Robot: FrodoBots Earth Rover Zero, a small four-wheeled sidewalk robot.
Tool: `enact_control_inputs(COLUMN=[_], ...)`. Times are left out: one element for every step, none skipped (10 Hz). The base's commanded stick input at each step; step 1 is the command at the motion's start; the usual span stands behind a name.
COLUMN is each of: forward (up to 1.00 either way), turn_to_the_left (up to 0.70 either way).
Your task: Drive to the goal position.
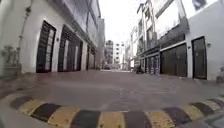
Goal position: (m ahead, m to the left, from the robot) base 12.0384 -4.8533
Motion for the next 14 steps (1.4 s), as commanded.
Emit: enact_control_inputs(forward=[1.00, 1.00, 1.00, 1.00, 1.00, 1.00, 1.00, 1.00, 1.00, 1.00, 1.00, 1.00, 1.00, 1.00], turn_to_the_left=[0.00, 0.00, 0.00, 0.00, 0.00, 0.00, 0.00, 0.00, 0.00, 0.00, 0.00, 0.00, 0.00, 0.00])
